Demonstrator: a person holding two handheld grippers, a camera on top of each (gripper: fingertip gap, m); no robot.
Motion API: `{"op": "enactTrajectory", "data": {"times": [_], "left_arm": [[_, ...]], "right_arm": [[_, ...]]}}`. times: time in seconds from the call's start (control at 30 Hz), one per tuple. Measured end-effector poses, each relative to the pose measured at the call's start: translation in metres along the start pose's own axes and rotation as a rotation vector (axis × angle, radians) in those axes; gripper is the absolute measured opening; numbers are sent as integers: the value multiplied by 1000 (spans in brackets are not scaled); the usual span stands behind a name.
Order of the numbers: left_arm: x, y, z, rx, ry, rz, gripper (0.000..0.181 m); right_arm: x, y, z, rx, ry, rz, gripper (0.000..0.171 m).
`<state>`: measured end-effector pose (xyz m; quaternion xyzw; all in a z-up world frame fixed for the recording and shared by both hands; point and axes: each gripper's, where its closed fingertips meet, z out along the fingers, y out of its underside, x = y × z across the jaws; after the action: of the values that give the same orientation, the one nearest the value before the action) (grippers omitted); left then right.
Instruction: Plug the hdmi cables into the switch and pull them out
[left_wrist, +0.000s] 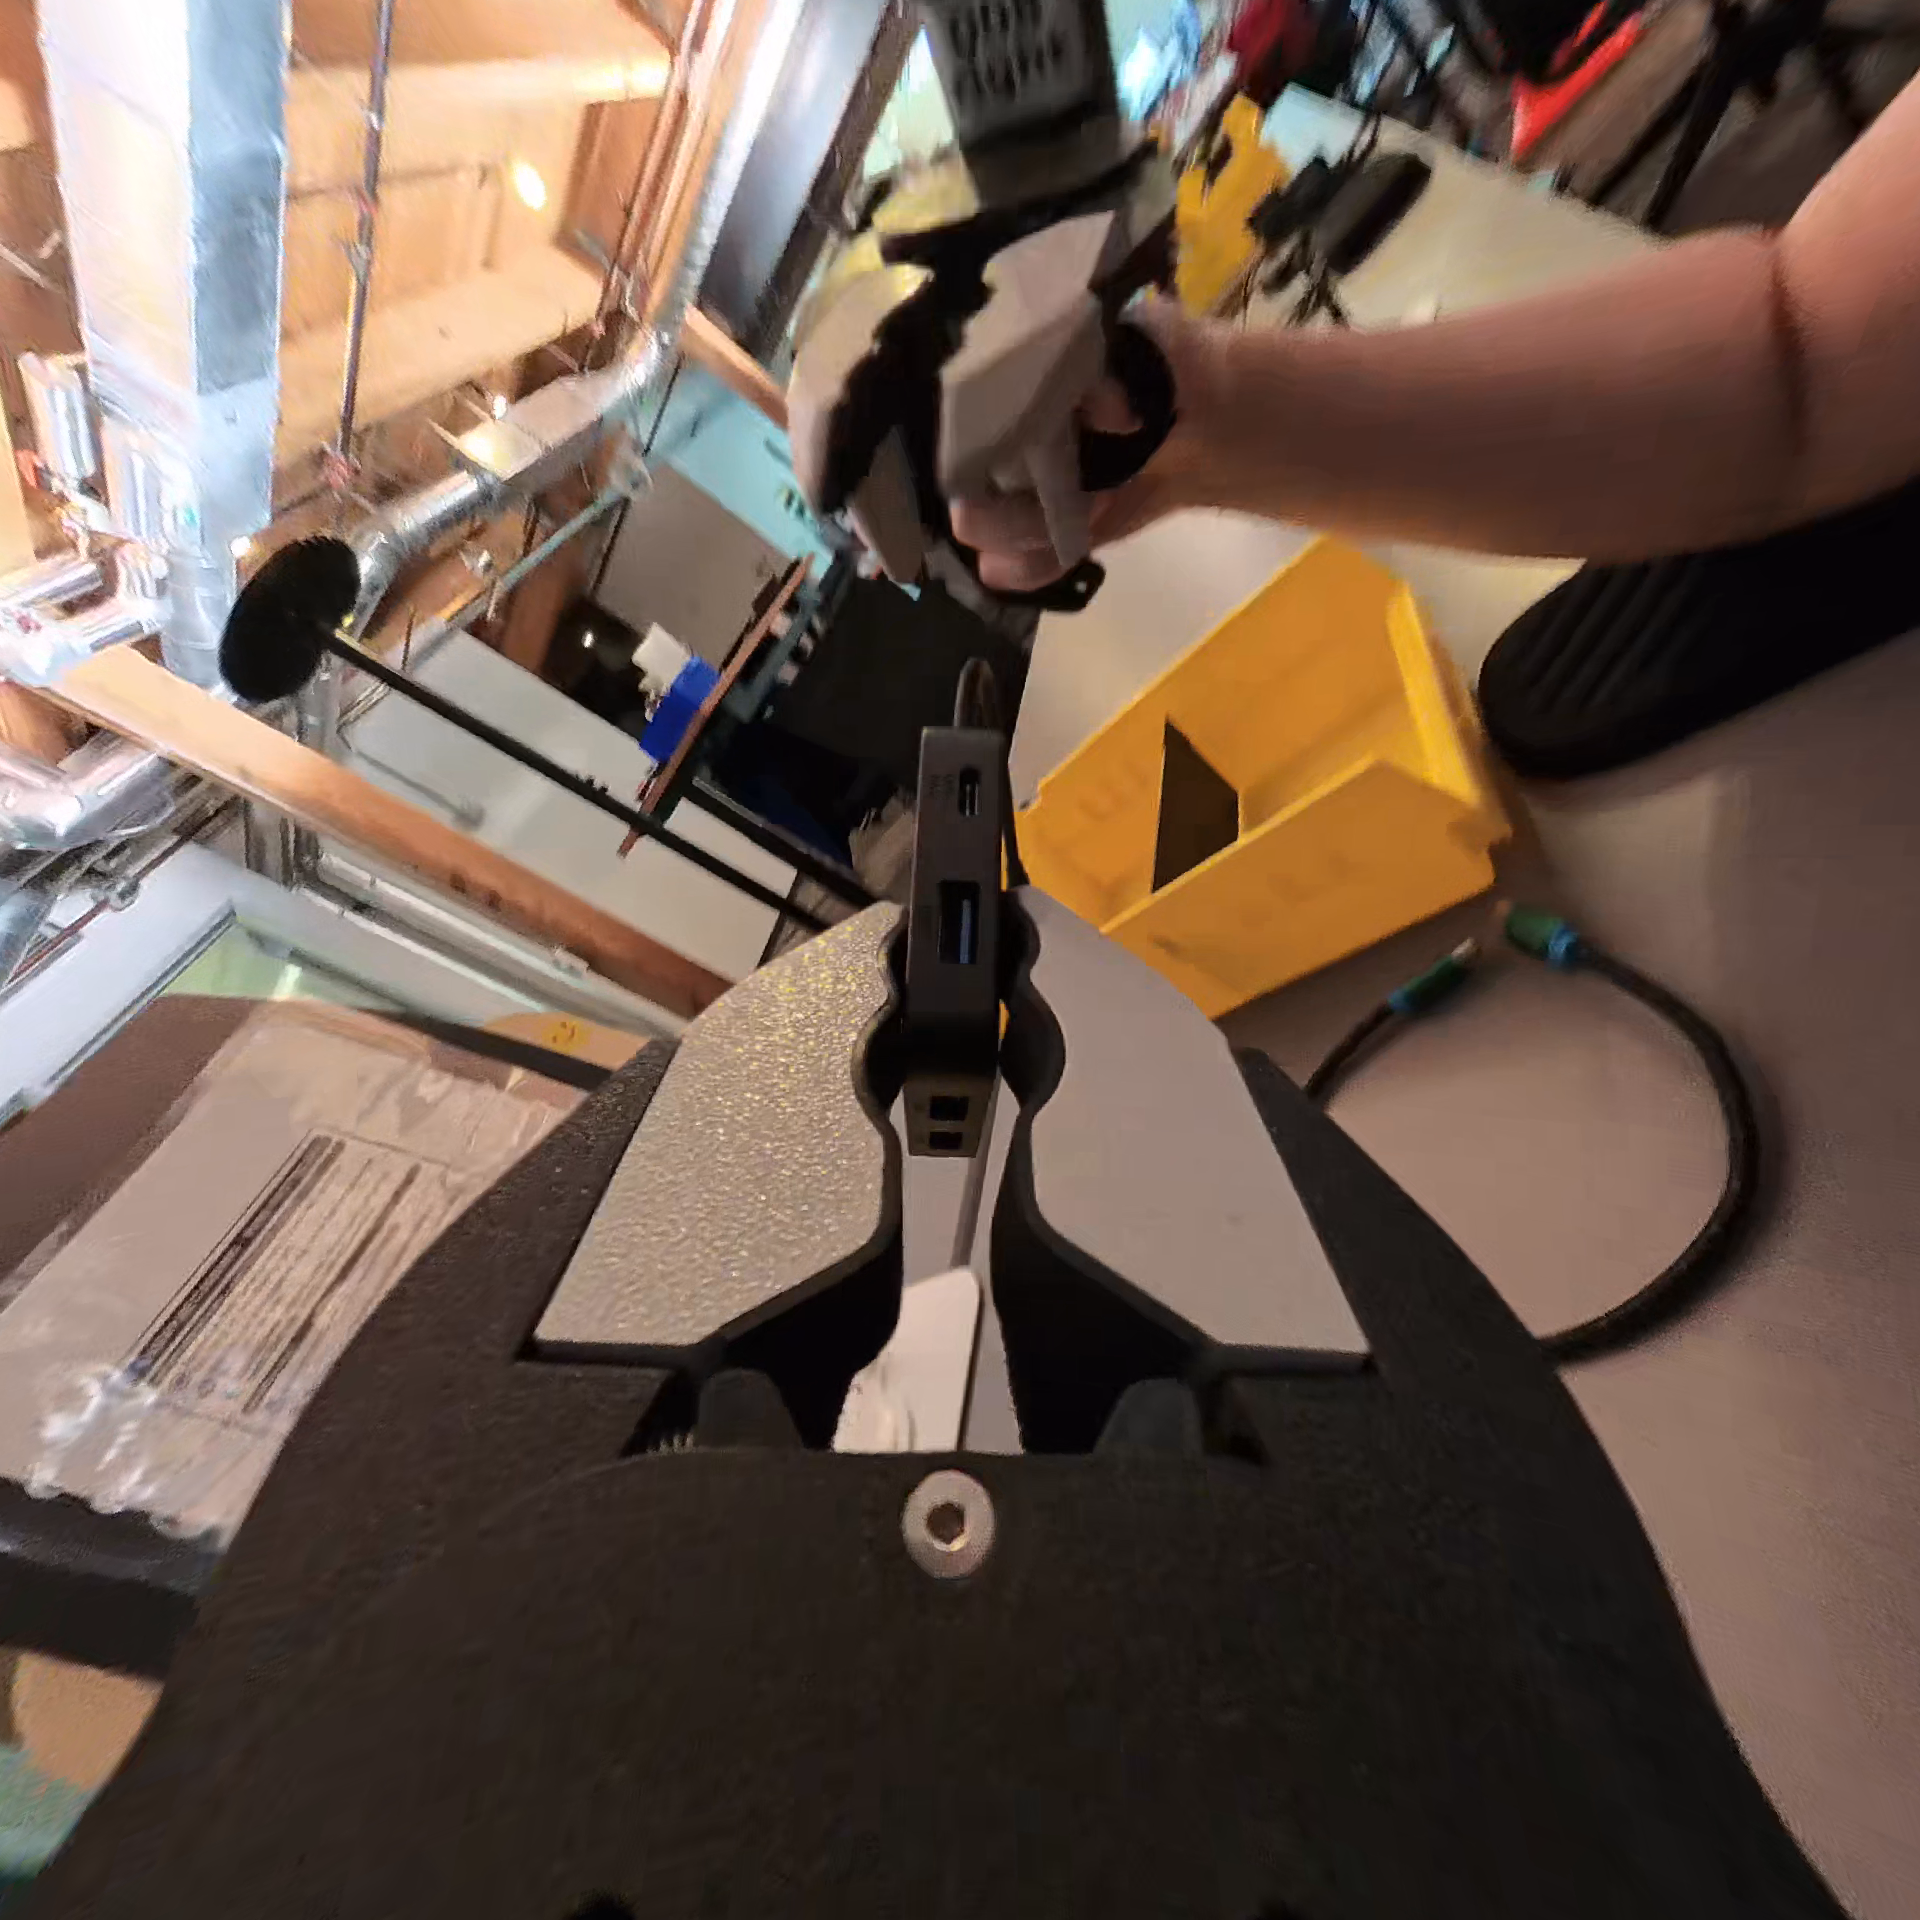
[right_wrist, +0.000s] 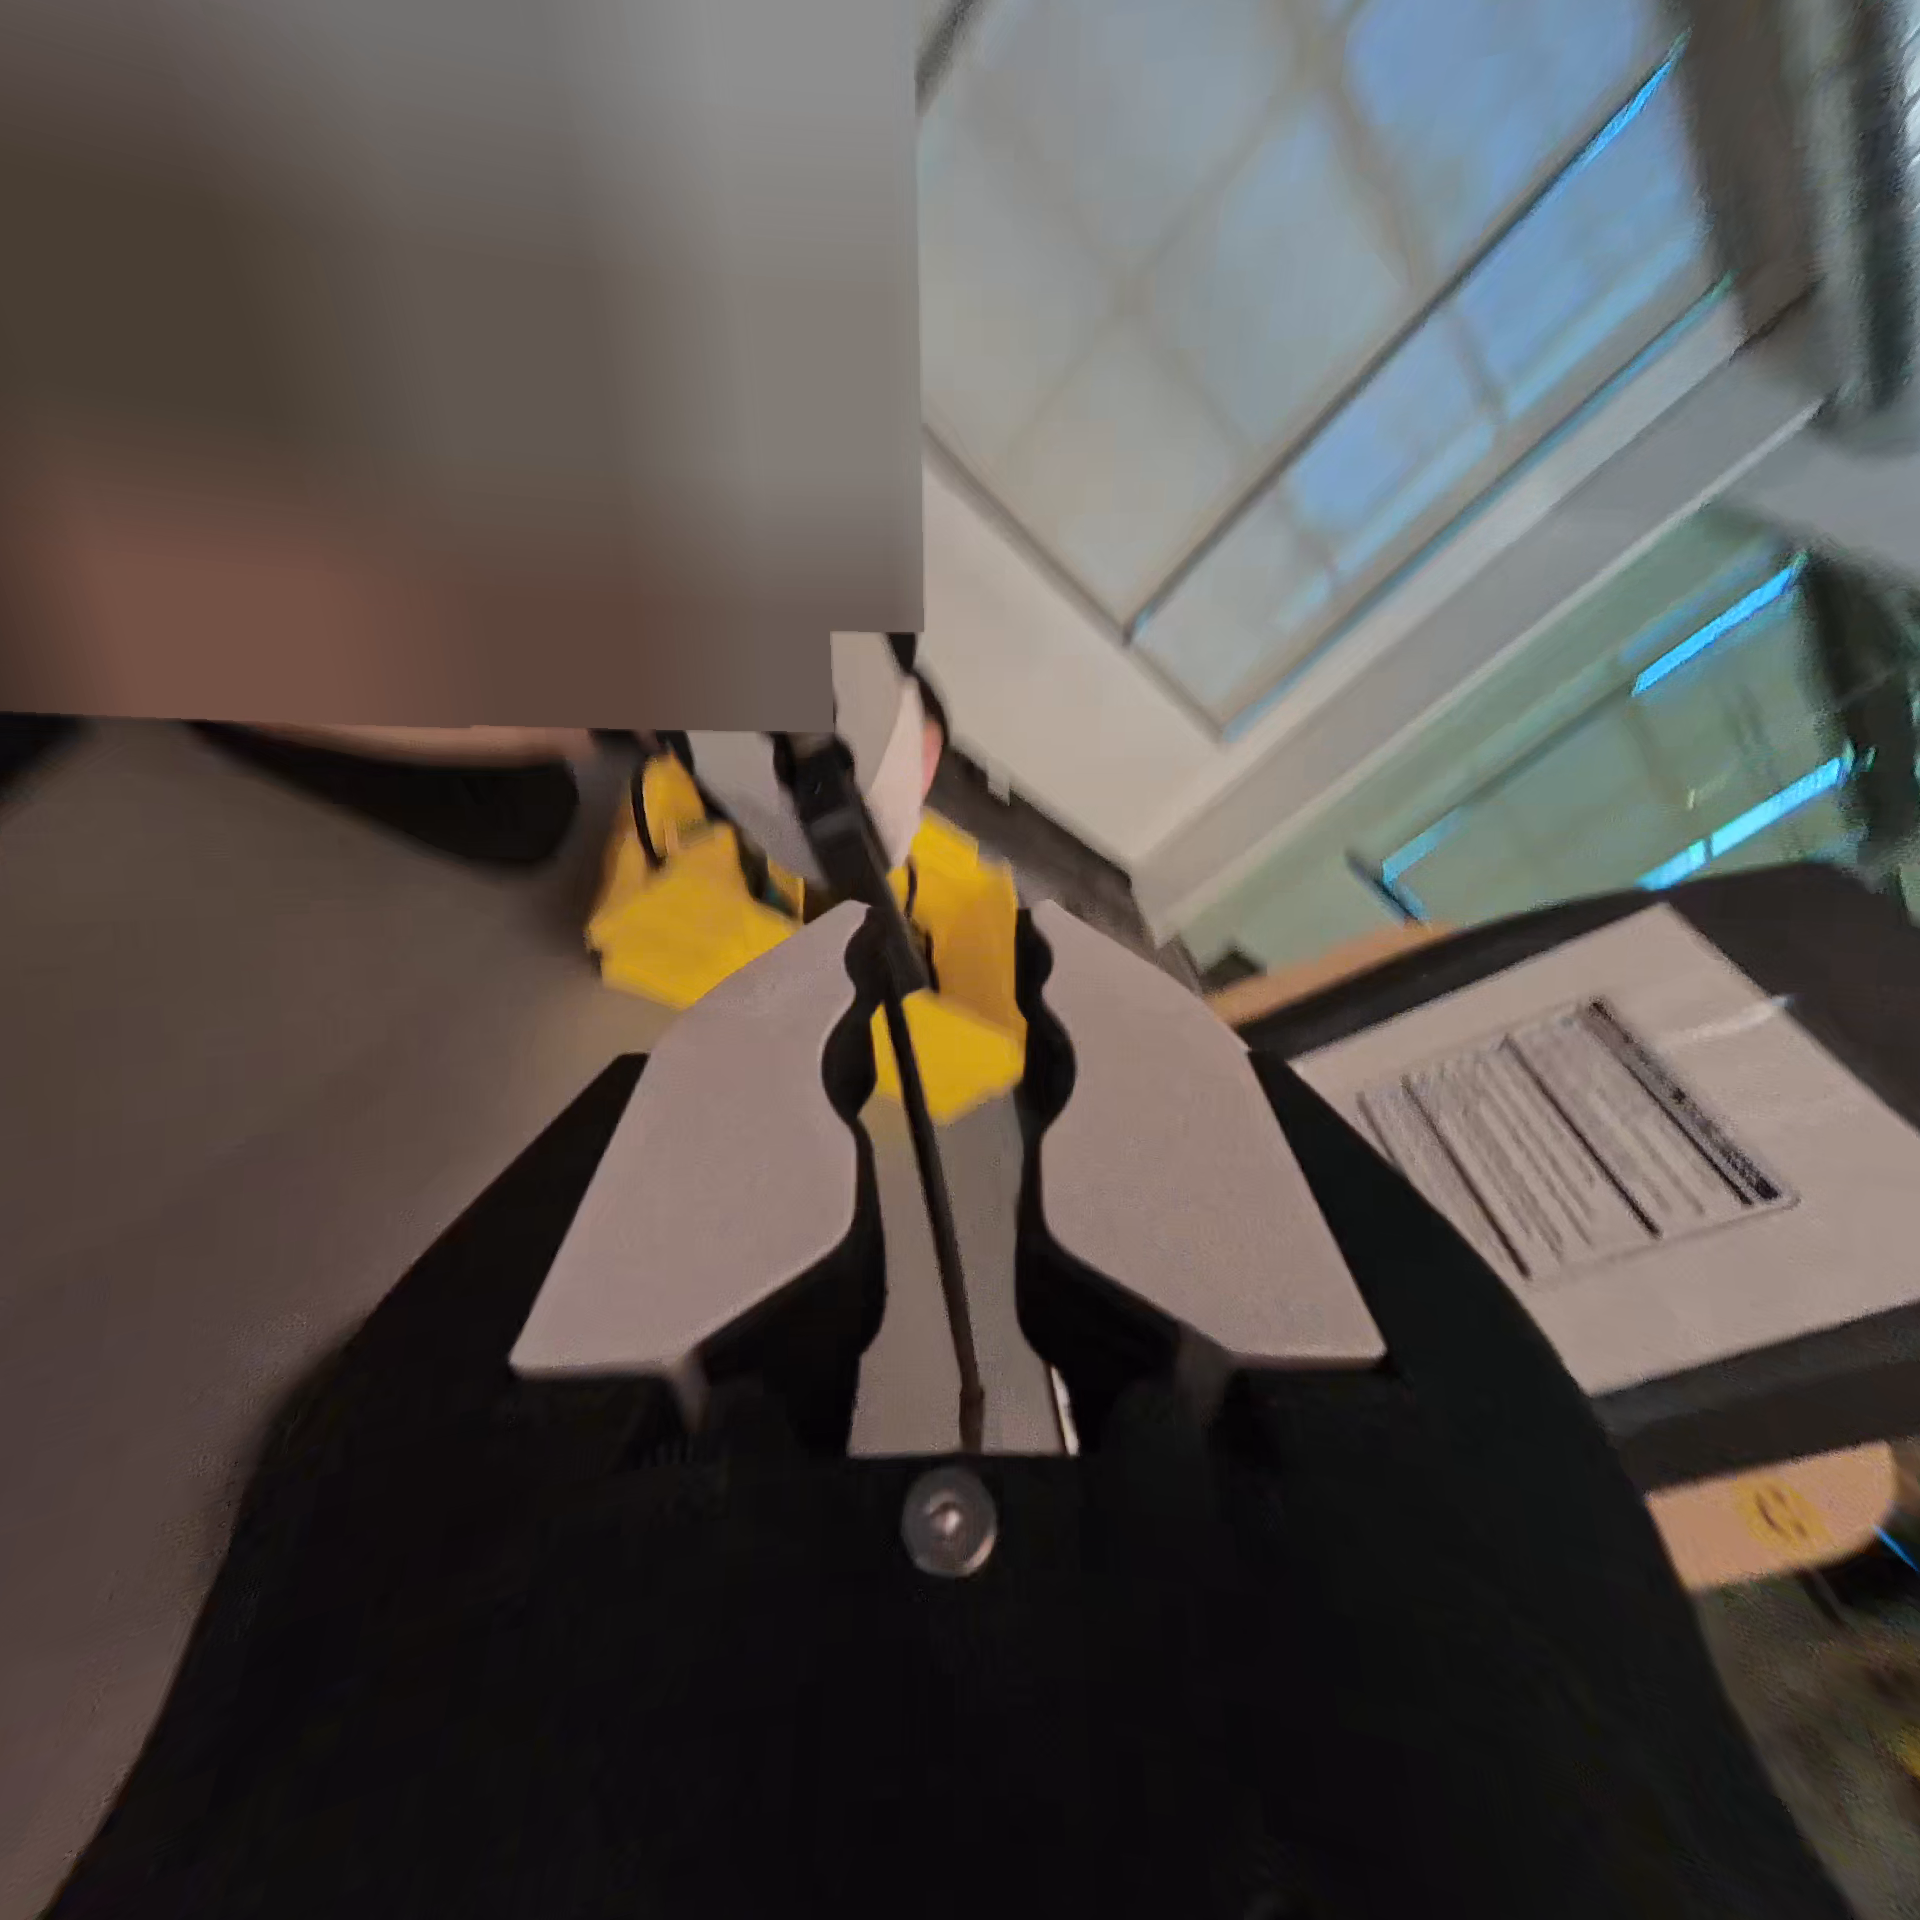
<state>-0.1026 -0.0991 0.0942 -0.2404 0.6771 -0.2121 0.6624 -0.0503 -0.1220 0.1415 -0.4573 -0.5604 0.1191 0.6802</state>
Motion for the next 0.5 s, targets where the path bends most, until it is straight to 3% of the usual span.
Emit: {"op": "enactTrajectory", "data": {"times": [0.07,0.17,0.33,0.5], "left_arm": [[-3,-14,-7,68,6,-30,13],[-4,-32,-15,174,22,-81,14],[-9,-52,-21,290,47,-216,14],[-22,-54,-21,340,64,-442,14]], "right_arm": [[19,-26,-28,212,35,105,24],[52,-24,-51,353,100,302,20],[54,21,-23,246,61,419,22],[38,7,-13,170,138,128,21]]}}
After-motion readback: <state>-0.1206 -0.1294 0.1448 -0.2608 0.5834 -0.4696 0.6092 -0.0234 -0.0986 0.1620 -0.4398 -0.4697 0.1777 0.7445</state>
